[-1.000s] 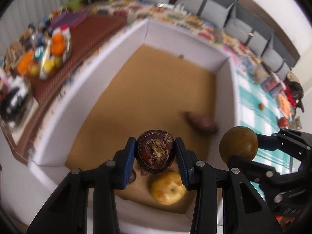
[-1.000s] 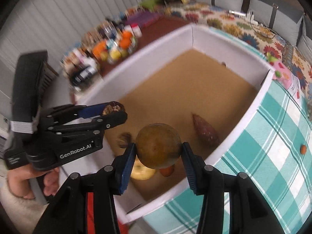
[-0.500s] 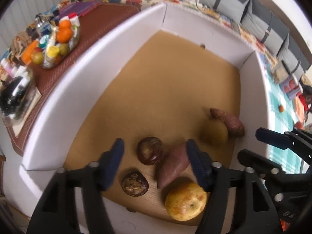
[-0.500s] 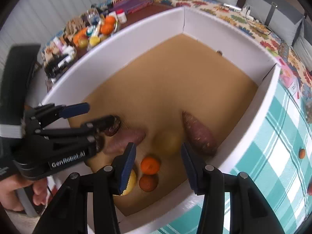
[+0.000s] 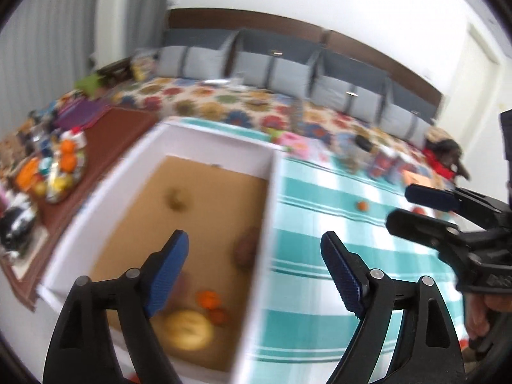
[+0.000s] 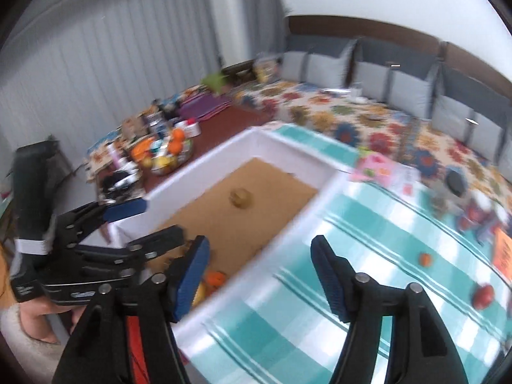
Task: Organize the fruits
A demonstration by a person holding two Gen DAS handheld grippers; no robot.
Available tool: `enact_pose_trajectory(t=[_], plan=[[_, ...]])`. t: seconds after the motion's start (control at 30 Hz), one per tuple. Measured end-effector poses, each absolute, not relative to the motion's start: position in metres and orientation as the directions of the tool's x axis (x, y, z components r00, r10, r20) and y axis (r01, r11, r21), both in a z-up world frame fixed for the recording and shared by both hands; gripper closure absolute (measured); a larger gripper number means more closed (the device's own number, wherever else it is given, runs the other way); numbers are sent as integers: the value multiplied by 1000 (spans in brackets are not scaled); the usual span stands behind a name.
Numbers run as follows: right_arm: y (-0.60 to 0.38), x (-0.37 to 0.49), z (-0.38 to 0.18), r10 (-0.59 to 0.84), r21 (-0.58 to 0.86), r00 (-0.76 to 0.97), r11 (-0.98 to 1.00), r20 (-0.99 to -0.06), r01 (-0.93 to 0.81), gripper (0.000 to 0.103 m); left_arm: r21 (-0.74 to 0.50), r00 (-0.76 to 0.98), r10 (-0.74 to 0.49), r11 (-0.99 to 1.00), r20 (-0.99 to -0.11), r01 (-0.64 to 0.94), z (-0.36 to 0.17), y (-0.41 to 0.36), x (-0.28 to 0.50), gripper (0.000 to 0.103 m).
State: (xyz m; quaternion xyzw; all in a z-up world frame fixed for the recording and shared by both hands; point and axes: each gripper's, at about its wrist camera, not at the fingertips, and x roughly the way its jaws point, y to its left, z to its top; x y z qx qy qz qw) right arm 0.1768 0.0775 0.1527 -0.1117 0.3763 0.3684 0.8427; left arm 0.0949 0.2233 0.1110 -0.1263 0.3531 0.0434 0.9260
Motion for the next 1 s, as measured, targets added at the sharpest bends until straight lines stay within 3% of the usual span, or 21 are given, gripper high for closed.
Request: enact_pose_trajectory(t=[0.27, 0.5, 0.73, 1.0], plan=[[-109, 161, 42, 307, 39, 582, 904, -754, -426, 30, -202, 651, -189, 978, -735, 56, 16, 62, 117, 16], [-239, 144, -49, 104, 11, 594, 987, -797, -158, 30, -127, 545, -194, 979, -816, 158, -61, -32, 131, 17], [-279, 154, -68, 99, 70, 599, 995, -795, -72, 30, -89, 544, -152, 986, -825, 140, -83, -69, 154, 17], [-281, 191, -68, 73, 32, 638, 997, -766, -76, 27, -26, 566, -91, 992, -820, 122, -92, -91, 188, 16]])
